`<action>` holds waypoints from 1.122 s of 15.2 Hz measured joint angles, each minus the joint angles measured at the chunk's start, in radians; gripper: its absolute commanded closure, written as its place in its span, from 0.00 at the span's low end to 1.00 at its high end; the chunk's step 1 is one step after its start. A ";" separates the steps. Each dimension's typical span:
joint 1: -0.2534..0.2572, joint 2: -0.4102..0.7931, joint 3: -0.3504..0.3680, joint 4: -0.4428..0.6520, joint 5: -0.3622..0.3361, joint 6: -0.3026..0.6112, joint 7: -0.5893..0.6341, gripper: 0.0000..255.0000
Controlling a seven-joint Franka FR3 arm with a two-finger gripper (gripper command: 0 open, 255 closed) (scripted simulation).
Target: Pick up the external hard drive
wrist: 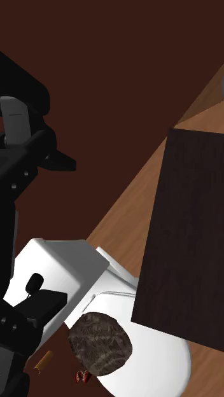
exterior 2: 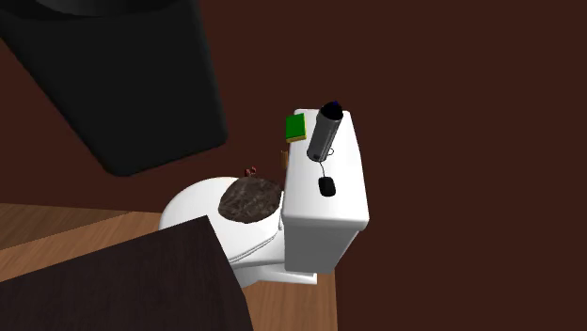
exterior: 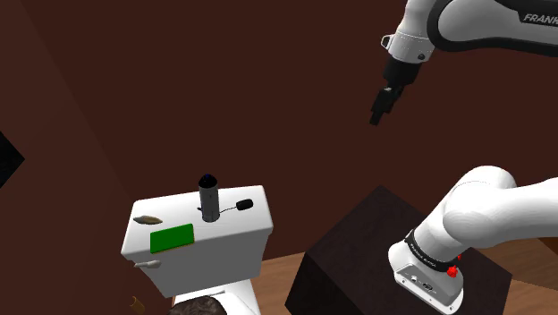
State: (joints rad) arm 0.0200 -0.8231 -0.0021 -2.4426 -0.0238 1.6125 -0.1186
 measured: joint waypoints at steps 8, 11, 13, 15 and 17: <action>0.044 0.131 0.000 -0.082 0.024 0.226 -0.051 0.00; 0.065 0.204 -0.001 -0.114 0.036 0.339 -0.083 0.00; 0.081 0.266 0.001 -0.118 0.047 0.411 -0.102 0.00; 0.098 0.331 0.004 -0.123 0.058 0.487 -0.122 0.00; 0.112 0.407 0.002 -0.112 0.069 0.556 -0.148 0.00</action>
State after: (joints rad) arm 0.1321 -0.4165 -0.0001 -2.5541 0.0451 2.1687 -0.2667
